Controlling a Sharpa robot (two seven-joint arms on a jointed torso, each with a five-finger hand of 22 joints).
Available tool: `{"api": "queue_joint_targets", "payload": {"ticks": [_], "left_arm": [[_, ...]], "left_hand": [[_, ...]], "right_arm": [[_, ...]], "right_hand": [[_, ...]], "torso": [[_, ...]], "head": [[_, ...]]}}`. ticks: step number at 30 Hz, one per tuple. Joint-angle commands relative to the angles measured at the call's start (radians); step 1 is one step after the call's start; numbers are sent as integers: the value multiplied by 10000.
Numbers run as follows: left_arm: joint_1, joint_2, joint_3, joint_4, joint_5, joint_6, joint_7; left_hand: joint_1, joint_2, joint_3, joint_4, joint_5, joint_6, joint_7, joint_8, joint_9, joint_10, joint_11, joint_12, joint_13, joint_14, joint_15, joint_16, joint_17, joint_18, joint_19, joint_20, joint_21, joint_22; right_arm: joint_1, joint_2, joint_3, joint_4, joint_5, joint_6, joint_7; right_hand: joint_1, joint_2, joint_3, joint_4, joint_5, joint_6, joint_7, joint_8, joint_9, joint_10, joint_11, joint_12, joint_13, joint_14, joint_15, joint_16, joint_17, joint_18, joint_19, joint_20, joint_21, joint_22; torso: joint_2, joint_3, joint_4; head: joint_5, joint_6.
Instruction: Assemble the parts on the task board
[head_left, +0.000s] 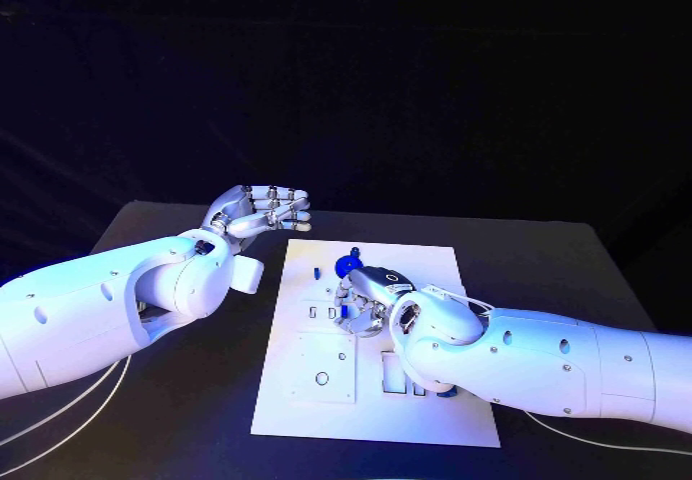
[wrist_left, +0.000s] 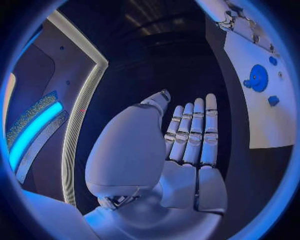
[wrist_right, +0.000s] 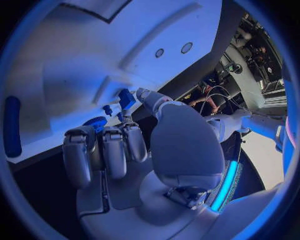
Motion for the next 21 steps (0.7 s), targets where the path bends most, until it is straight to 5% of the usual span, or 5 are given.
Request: {"api": "queue_joint_targets", "payload": {"ticks": [1, 16, 19, 20, 21], "left_arm": [[11, 6, 6, 13, -38, 163, 33], [11, -7, 5, 13, -61, 153, 28], [11, -5, 5, 5, -77, 150, 22], [10, -4, 5, -2, -97, 148, 12], [10, -3, 5, -7, -111, 149, 3]], "left_hand": [[-58, 27, -8, -38, -62, -66, 57, -49, 12, -44, 49, -30, -5, -96, -2, -54, 10, 21, -69, -16, 50, 9], [-64, 27, -8, -39, -62, -70, 59, -52, 12, -48, 51, -32, -5, -103, 1, -60, 14, 21, -83, -14, 53, 13], [-65, 27, -7, -42, -62, -71, 59, -53, 13, -50, 51, -32, -6, -108, 3, -64, 19, 20, -95, -12, 57, 16], [-65, 27, -7, -42, -62, -71, 59, -53, 13, -50, 51, -32, -6, -108, 3, -64, 19, 20, -95, -12, 57, 16], [-65, 27, -7, -42, -62, -71, 59, -53, 13, -50, 51, -32, -6, -108, 3, -64, 19, 20, -95, -12, 57, 16]], "right_arm": [[-9, -4, -2, 7, -68, 65, 156], [-9, -55, -4, 49, -66, -279, 356], [-9, -107, -4, 97, -25, -716, 623], [-9, -139, -3, 128, 13, -903, 752], [-9, -163, -3, 150, 44, -1014, 836]], "right_hand": [[38, -99, -55, -22, 29, -60, 10, -50, -9, -64, -19, -40, 1107, 966, 66, -51, 2294, -144, 1046, 58, 44, 2629], [79, -116, -163, -21, 33, -11, 1, -37, -25, -61, -23, -38, 1107, 962, 68, -56, 2278, -144, 1046, 73, 44, 2629], [98, -182, -765, 71, -236, -614, 133, -420, -219, -88, 86, -44, 1098, 964, 154, -54, 2288, -144, 1046, 137, 44, 2629], [413, 104, -1944, 268, -298, -901, 260, -678, -361, -135, 203, -56, 1074, 966, 290, -51, 2295, -144, 1046, 232, 44, 2629], [559, 169, -2396, 344, -286, -994, 287, -760, -415, -164, 252, -79, 1049, 966, 300, -50, 2298, -144, 1046, 269, 44, 2629]], "torso": [[1, -2, 0], [2, -2, 0], [-2, 0, 5], [-4, 2, 6], [-6, 3, 7]], "head": [[-6, -18], [1, -8], [-5, -26], [-1, -16], [0, -16]]}}
